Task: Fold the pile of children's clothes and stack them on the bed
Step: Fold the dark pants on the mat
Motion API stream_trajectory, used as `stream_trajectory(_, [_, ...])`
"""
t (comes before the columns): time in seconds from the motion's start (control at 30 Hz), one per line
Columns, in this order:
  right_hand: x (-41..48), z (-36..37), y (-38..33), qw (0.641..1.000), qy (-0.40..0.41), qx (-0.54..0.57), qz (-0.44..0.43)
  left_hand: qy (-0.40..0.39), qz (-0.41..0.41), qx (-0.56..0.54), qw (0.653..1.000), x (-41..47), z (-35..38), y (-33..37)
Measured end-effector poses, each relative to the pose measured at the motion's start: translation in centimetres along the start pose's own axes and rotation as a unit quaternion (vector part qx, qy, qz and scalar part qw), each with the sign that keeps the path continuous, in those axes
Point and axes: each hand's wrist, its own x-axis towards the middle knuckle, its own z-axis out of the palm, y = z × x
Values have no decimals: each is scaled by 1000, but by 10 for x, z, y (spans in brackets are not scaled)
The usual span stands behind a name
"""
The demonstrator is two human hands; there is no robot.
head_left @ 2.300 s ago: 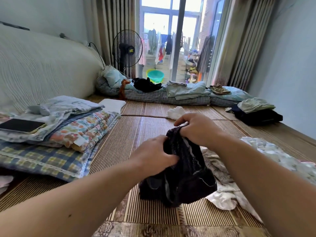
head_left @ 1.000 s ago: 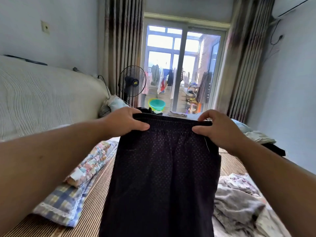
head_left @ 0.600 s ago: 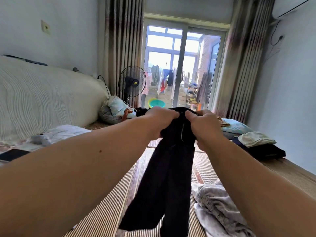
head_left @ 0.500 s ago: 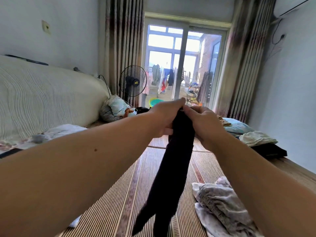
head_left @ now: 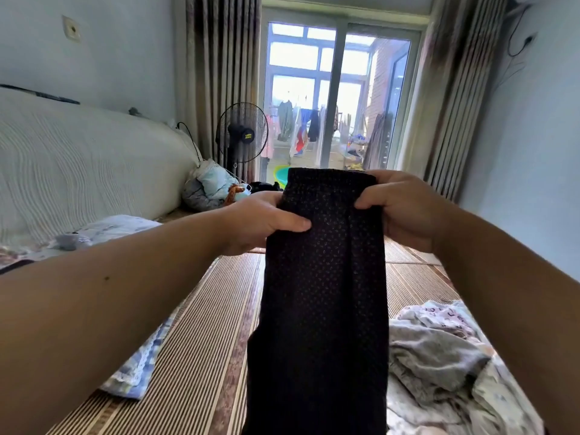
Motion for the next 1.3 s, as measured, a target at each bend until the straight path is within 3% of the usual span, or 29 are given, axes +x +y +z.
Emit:
stream_trajectory(0.1, [8, -9, 7, 990, 45, -133, 12, 25, -15, 13, 999, 14, -5, -10])
stream_trajectory(0.23, [31, -13, 35, 950, 91, -298, 23, 77, -10, 158, 984, 39, -3, -25])
stream_trajectory(0.37, [62, -15, 68, 946, 111, -301, 54, 153, -15, 251, 956, 72, -5, -38])
stream_trajectory(0.57, [77, -14, 75, 909, 200, -354, -92, 286, 64, 320, 901, 102, -19, -34])
stream_trajectory(0.7, [62, -9, 81, 912, 198, -338, -118, 303, 126, 382, 864, 94, -19, -46])
stream_trajectory(0.83, [24, -2, 118, 927, 129, -349, -54, 195, 85, 351, 912, 52, -7, -90])
stream_trajectory(0.97, [-40, 11, 179, 945, -26, -321, 63, 39, -25, 293, 955, -2, 17, -166])
stream_trajectory(1.07, [-83, 23, 226, 925, -129, -323, 155, -56, -116, 344, 930, -44, 43, -217])
stream_trajectory(1.17, [-108, 33, 250, 904, -227, -283, 225, -174, -138, 396, 891, -71, 60, -242])
stream_trajectory(1.23, [-112, 33, 253, 903, -250, -249, 245, -233, -149, 403, 872, -75, 63, -243])
stream_trajectory(1.3, [-108, 29, 251, 912, -254, -198, 255, -254, -197, 357, 877, -71, 62, -238])
